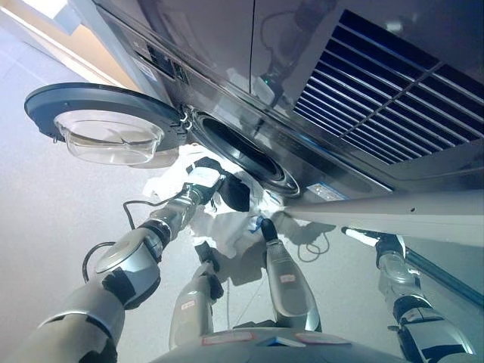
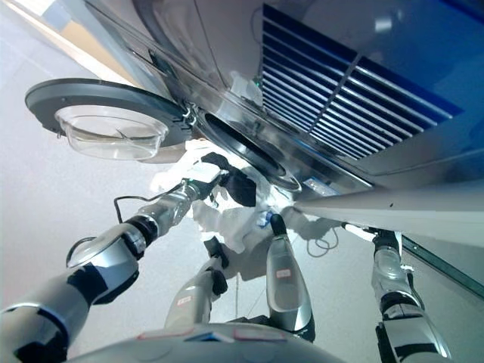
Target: Put the clothes in the basket into the washing machine.
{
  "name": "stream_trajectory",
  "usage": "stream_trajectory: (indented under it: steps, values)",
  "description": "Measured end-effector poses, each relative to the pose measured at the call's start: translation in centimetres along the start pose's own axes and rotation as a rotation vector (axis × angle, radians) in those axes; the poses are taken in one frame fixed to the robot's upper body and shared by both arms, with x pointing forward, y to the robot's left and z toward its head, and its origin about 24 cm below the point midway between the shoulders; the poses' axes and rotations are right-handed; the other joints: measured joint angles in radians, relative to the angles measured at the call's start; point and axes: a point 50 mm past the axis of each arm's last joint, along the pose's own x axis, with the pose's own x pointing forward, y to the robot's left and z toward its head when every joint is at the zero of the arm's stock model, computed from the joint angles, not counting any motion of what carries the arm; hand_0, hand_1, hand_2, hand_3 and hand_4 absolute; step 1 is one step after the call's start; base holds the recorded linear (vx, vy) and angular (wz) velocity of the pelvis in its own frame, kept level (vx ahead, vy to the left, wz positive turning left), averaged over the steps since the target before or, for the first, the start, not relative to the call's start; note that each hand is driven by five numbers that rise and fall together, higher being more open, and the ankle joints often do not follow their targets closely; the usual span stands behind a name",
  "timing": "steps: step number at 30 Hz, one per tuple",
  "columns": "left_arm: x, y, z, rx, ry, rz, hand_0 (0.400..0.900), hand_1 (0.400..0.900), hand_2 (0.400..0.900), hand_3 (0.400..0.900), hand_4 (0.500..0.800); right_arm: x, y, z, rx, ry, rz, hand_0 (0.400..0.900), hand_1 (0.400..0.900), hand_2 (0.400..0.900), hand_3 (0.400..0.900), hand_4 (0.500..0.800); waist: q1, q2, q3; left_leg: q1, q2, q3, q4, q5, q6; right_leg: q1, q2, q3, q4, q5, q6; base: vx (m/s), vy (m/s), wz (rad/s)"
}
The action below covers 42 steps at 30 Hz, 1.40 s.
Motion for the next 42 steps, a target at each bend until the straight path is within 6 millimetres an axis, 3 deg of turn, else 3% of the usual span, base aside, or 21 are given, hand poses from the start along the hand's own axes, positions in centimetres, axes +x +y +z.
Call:
stream_trajectory:
  steps: [10, 17, 25, 42]
  values:
    - [0.4, 2.9, -1.4, 0.042, 0.037, 0.102, 0.900, 0.900, 0.900, 0.900, 0.800, 0.1, 1.3, 1.6, 0.016, -0.078, 0.049, 0.900, 0.900, 0.900, 0.900, 0.800, -0.003, -0.002, -0.002, -0.134, 0.045, 0.023, 0.178, -0.078, -0.008, -0.115, 0.026, 0.035, 0.084, -0.014, -0.010, -0.02, 0.023, -0.14]
    - [0.2, 3.0, -2.6, 0.098, 0.087, 0.117, 0.900, 0.900, 0.900, 0.900, 0.800, 0.0, 1.4, 1.8, 0.033, -0.093, 0.049, 0.900, 0.900, 0.900, 0.900, 0.800, -0.003, -0.008, -0.007, -0.210, 0.077, 0.026, 0.283, -0.124, -0.009, -0.164, 0.049, 0.050, 0.109, -0.013, -0.010, 0.01, 0.021, -0.11]
    - [-0.2, 4.0, -4.5, 0.152, 0.139, 0.145, 0.900, 0.900, 0.900, 0.900, 0.800, -0.2, 2.4, 2.0, 0.048, -0.118, 0.077, 0.900, 0.900, 0.900, 0.900, 0.800, -0.010, -0.058, -0.047, -0.310, 0.097, 0.027, 0.412, -0.194, -0.004, -0.251, 0.055, 0.065, 0.173, -0.030, -0.004, 0.00, 0.014, -0.10]
    - [-0.4, 5.5, -5.7, 0.197, 0.177, 0.184, 0.900, 0.900, 0.900, 0.900, 0.800, -0.6, 3.3, 2.5, 0.089, -0.158, 0.110, 0.900, 0.900, 0.900, 0.900, 0.800, -0.030, -0.062, -0.045, -0.470, 0.147, 0.050, 0.587, -0.274, 0.013, -0.409, 0.087, 0.107, 0.272, -0.045, 0.011, -0.02, -0.004, -0.09]
